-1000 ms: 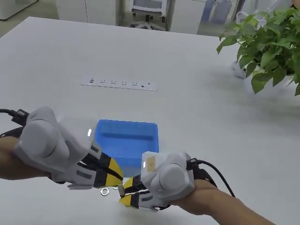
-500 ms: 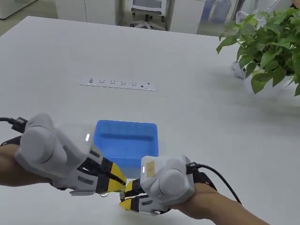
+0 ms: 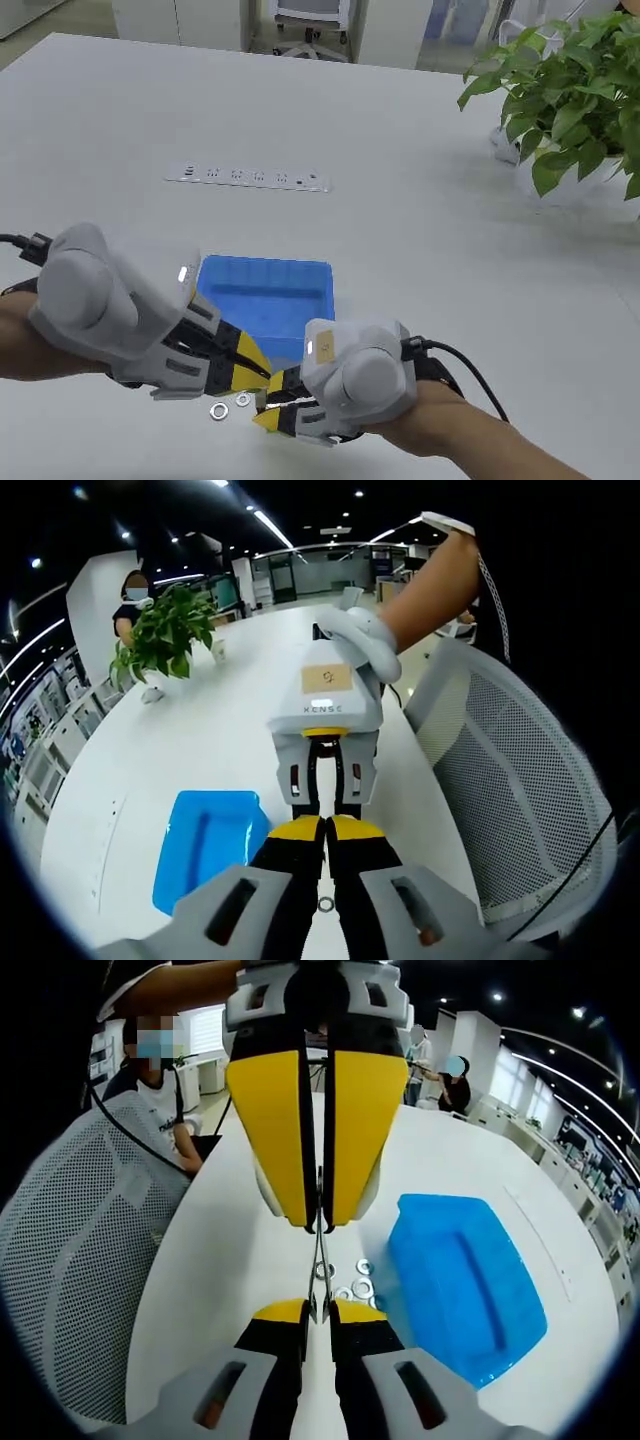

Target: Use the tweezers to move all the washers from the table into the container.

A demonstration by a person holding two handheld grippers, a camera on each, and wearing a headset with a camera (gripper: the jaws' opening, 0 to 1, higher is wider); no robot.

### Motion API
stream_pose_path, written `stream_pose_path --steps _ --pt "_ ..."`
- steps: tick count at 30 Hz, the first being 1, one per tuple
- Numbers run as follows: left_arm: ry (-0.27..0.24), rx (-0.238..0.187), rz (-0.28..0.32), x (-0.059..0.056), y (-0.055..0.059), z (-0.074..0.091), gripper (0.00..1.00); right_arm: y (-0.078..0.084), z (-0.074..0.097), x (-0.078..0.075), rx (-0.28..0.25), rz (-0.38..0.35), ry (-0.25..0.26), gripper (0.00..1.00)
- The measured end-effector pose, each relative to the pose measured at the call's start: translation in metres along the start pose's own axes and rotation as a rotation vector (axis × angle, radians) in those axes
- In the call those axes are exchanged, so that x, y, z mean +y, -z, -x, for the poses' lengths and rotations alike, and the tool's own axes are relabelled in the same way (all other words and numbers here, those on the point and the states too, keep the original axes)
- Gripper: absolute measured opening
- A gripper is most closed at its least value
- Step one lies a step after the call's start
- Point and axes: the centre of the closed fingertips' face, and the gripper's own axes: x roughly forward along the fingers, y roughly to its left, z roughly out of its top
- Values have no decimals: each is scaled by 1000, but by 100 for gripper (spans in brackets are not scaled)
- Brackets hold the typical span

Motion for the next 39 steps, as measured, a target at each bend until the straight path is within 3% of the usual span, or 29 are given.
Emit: stream_pose_path --steps 7,14,29,39 --pt "4 -18 -8 6 -6 -3 5 0 5 -7 -8 1 22 10" --pt "-3 -14 -10 15 -2 -2 5 2 5 -16 -7 -5 44 11" --pt "14 21 -6 16 10 -4 5 8 -2 -16 2 -3 37 12" --pt "18 15 6 18 9 -6 5 10 -3 -17 -7 -15 37 12"
